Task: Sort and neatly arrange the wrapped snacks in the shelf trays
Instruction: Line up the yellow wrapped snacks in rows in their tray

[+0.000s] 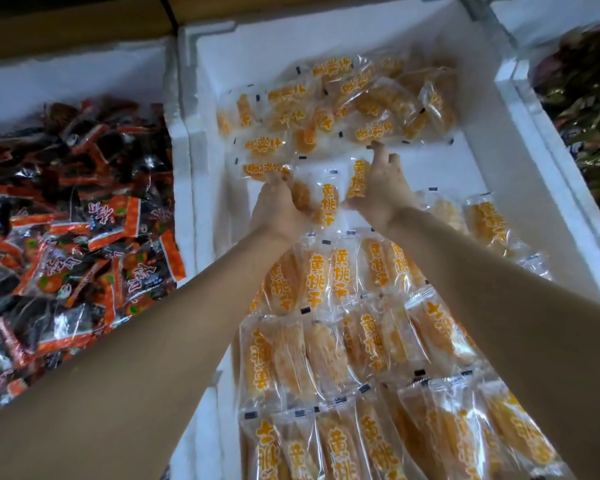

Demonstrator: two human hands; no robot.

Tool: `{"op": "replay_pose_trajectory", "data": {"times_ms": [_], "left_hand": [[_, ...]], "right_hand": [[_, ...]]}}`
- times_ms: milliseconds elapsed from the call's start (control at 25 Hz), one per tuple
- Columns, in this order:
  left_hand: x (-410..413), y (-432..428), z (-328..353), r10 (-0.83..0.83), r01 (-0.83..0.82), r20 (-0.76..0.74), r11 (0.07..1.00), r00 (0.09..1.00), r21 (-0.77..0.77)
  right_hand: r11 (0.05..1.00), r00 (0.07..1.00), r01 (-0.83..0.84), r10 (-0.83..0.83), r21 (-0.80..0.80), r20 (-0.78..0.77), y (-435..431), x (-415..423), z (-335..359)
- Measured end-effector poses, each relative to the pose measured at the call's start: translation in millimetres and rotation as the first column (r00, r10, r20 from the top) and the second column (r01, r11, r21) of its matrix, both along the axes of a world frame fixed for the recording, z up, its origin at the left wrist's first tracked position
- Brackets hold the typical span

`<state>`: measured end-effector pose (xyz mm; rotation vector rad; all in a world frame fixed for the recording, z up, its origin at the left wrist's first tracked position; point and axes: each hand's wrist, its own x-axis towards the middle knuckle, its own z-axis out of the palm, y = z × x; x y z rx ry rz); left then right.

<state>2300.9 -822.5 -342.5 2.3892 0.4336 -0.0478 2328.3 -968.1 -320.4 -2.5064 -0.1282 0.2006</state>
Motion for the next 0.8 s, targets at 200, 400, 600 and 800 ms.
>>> {"op": "replay_pose_trajectory", "data": {"times_ms": [200, 400, 600, 800], "left_hand": [[-1.0, -4.1, 13.4, 0.138, -0.098, 0.230, 0.979, 0.963, -0.179], [-37.5, -8.9, 57.3, 0.178, -0.068, 0.412, 0.961, 0.894, -0.266], [-90.5, -22.5, 63.3, 0.168, -0.036, 0.351, 0.934, 0.921, -0.355], [-114.0, -40.7, 55.5, 0.203, -0.070, 0.283, 0.906, 0.937, -0.418]], "right_hand": [[0.997, 0.990, -0.002, -0.010, 0.081, 0.139, -2.4, -0.9, 9.9], [0.916, 0.968, -0.057, -0.047, 0.397, 0.247, -24.9, -51.5, 50.3], [0.941, 0.961, -0.273, 0.258, 0.198, 0.100, -48.0, -149.2, 28.0], [0.931, 0.927, -0.349, 0.360, -0.108, 0.104, -49.2, -175.7, -0.8]]}}
